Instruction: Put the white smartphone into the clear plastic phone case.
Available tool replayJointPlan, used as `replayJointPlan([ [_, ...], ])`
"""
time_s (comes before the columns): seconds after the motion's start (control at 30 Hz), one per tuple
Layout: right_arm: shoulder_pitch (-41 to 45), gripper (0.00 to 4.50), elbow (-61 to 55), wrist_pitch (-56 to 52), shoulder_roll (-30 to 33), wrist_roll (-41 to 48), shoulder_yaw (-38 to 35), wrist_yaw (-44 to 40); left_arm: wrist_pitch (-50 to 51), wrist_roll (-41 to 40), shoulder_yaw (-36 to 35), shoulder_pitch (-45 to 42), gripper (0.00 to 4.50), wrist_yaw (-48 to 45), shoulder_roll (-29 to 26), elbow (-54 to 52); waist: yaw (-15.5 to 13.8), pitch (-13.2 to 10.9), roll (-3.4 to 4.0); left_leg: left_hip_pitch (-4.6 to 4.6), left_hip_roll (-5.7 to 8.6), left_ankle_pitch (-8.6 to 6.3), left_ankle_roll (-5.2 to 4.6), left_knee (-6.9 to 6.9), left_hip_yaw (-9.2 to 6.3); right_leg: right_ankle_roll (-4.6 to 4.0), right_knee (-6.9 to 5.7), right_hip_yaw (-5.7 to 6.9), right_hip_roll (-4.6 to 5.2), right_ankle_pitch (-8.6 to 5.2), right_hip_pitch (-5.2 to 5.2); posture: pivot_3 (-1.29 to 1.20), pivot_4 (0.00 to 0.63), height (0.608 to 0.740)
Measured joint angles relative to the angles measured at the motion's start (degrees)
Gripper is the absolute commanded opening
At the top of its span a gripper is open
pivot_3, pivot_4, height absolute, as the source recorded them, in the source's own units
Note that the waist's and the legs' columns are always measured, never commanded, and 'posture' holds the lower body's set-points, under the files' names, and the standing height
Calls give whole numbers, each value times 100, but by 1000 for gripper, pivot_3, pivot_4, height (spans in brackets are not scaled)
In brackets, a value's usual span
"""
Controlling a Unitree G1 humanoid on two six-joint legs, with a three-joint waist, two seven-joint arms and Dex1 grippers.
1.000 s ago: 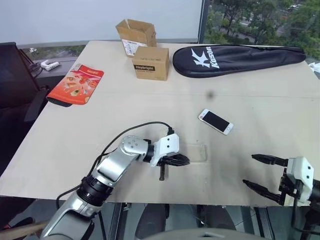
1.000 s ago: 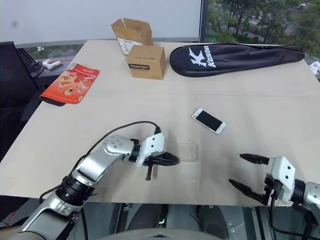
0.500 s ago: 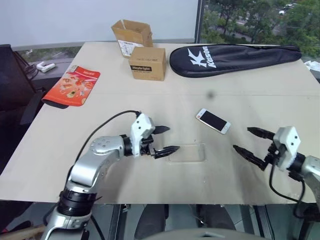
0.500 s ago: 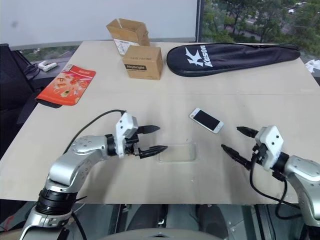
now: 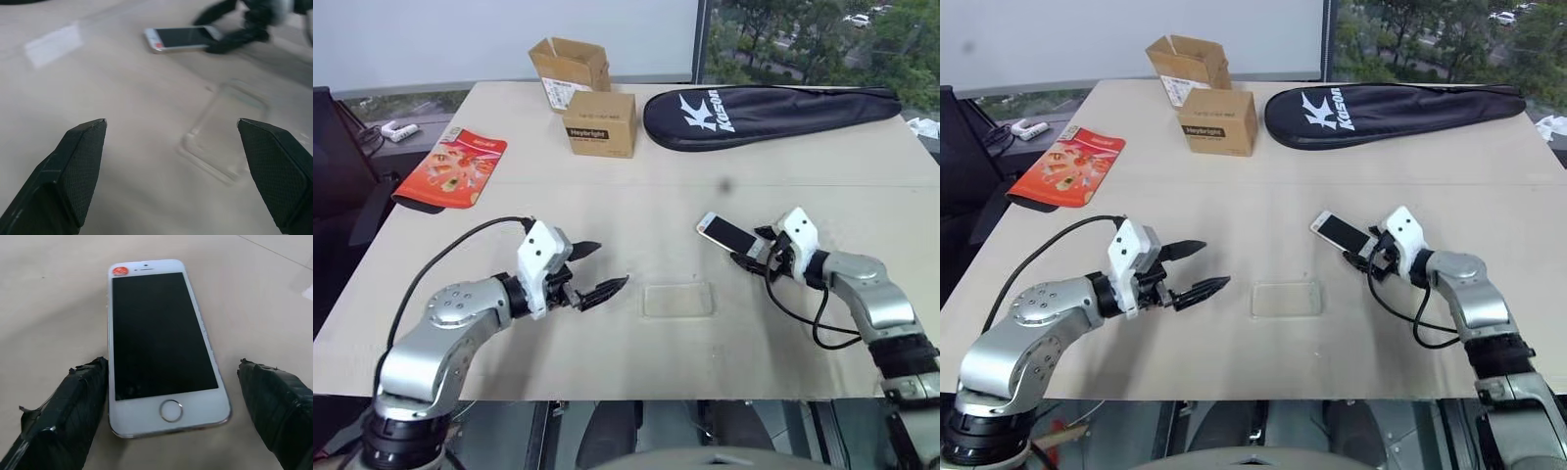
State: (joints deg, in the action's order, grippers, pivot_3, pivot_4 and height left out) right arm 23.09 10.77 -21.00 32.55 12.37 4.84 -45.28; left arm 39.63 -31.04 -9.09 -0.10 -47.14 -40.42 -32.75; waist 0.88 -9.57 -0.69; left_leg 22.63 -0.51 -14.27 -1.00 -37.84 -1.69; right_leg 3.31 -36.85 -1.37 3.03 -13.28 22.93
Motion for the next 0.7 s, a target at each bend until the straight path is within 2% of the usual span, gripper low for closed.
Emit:
replayJointPlan([
  [0.23,316,4500,173,-332,53,-159,164,-262,95,-273,12,125,4407,-307,-360,-35,5,9,-14,-35,-4,0,0,-1,7,-5,-1,-3,-2,0,-32,0,150,740],
  [0.33,320,3854,176,-308,56,-213,191,-288,94,-293,28,114,4500,-345,-405,-35,5,10,-16,-35,-4,0,0,-1,8,-5,-1,-5,-2,0,-32,0,150,740],
  [0.4,315,3011,158,-247,79,-273,236,-319,94,-298,59,108,4500,-410,-437,-35,4,11,-16,-36,-4,0,0,0,9,-5,0,-5,-2,0,-31,0,150,740],
  [0.7,69,2939,-87,-17,127,-313,156,-316,-70,-278,113,153,4500,-621,-467,13,-22,14,-22,-32,-4,-1,0,1,7,-5,1,-4,0,-1,-31,0,150,740],
])
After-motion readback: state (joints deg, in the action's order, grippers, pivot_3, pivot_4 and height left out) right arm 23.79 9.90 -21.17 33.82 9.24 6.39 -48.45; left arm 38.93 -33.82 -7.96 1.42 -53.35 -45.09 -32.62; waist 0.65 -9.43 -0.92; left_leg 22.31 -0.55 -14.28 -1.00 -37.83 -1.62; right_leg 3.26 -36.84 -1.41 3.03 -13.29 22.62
